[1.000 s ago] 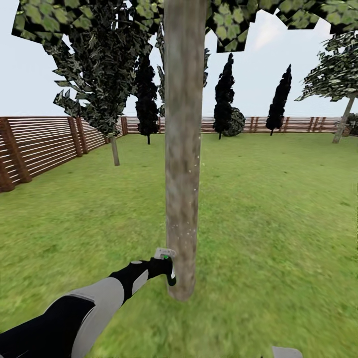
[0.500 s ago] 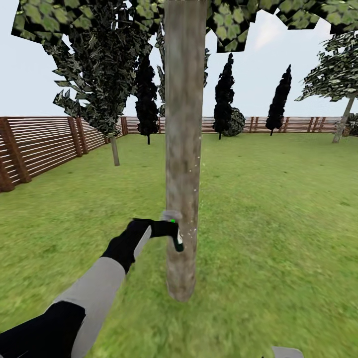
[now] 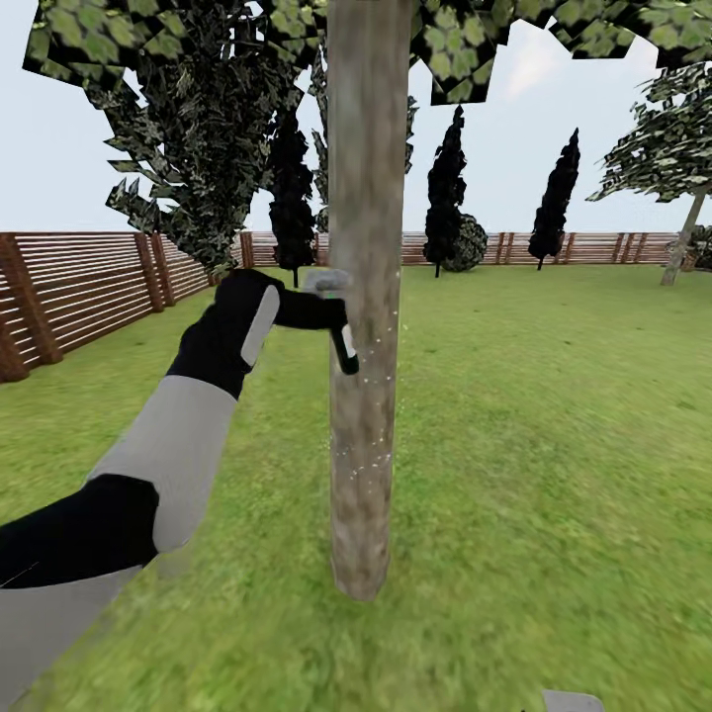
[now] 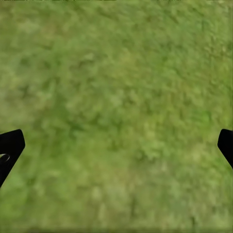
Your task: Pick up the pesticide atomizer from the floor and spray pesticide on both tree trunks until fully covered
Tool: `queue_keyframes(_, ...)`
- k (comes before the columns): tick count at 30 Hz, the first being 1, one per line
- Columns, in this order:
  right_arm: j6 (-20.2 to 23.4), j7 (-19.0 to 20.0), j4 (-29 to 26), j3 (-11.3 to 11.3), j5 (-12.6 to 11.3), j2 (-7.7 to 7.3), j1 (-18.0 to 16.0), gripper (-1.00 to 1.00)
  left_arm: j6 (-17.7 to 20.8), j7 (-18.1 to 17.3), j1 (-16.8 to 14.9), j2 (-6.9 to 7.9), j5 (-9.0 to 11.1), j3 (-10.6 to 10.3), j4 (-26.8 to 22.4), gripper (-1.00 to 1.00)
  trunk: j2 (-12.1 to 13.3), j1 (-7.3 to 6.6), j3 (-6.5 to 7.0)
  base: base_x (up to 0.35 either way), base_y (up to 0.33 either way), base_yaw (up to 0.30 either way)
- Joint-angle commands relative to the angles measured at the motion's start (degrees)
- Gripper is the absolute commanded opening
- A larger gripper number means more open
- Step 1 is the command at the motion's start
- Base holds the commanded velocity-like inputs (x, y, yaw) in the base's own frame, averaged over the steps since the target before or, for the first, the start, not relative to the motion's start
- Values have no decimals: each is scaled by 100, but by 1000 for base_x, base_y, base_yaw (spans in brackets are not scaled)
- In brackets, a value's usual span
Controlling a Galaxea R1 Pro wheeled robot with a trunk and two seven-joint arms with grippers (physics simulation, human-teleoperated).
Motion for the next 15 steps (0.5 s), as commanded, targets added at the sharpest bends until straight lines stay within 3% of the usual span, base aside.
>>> queue_keyframes(1,-40,-14,25,-13,20,0,-10,100,35,32,-304,0,59,-1,248,-100,-5,2,-9,0,0,0)
queue_keyframes(4,-40,-14,25,-14,20,0,-10,100,35,32,-1321,0,66,2,898,-100,-5,2,-9,0,0,0)
queue_keyframes(9,-39,-14,25,-14,20,0,-10,100,35,32,-2520,0,68,13,1632,-100,-5,2,-9,0,0,0)
queue_keyframes(13,-37,-14,25,-14,20,0,-10,100,36,32,-2715,0,68,49,1799,-100,-5,2,-9,0,0,0)
queue_keyframes(15,-39,-14,25,-14,20,0,-10,100,21,38,-2741,0,68,66,2313,-100,-5,2,-9,0,0,0)
